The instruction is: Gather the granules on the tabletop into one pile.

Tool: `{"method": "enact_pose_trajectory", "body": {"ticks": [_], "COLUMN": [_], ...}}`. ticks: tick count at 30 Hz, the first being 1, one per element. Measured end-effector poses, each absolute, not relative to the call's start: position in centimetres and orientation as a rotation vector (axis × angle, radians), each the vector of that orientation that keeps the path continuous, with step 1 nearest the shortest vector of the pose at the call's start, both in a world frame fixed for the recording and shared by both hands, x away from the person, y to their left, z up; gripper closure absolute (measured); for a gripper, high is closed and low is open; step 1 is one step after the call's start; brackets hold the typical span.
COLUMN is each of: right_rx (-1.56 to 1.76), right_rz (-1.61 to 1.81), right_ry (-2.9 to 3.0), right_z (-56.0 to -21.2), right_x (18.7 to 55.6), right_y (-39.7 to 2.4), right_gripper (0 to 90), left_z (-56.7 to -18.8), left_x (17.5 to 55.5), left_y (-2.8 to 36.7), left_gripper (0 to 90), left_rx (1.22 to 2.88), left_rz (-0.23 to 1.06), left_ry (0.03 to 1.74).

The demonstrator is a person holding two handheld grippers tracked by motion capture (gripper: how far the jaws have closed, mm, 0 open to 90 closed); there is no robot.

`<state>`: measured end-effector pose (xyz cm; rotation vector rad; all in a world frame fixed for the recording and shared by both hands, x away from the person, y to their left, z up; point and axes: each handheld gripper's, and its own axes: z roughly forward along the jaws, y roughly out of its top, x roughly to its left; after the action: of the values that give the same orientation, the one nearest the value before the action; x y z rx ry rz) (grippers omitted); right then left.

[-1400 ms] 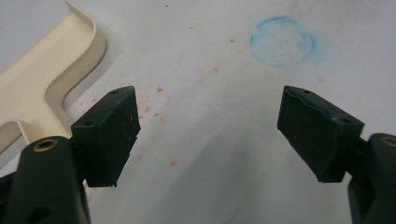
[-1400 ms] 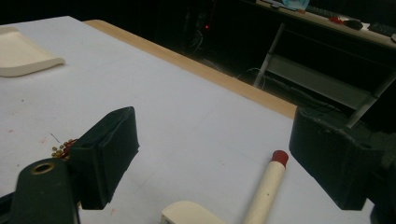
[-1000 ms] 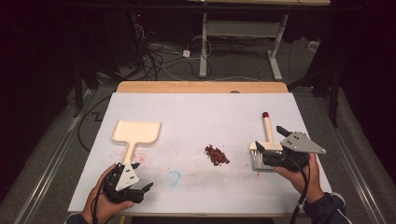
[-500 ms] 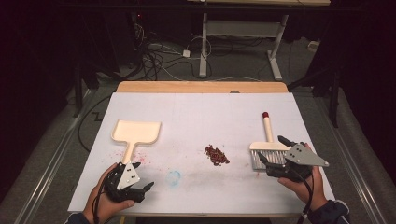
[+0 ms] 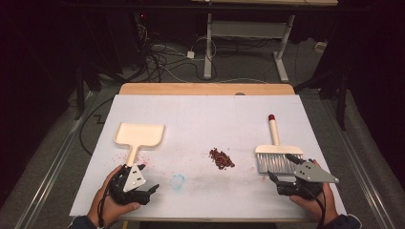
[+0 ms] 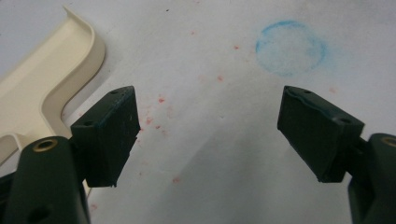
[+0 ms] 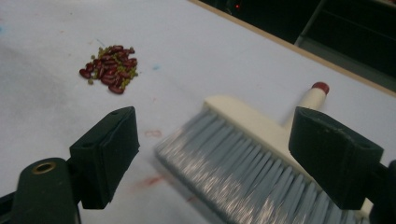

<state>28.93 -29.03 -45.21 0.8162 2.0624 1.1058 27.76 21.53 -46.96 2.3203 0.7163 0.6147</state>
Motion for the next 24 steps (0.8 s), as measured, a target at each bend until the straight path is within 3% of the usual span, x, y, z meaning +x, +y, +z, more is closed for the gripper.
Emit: {"method": "enact_pose_trajectory", "body": {"ticks": [24], "right_rx": [0.765], "right_rz": [1.095], "right_ry": [2.089], "right_z": [-45.22], "right_x": [28.13], "right_y": [-28.38], "right_gripper": [16.3], "left_z": [-46.91], "left_x": [27.44], "left_y": [21.33], "left_gripper": [20.0], "left_rx": [2.325], "left_rz": [0.619], "left_ry": [0.691]}}
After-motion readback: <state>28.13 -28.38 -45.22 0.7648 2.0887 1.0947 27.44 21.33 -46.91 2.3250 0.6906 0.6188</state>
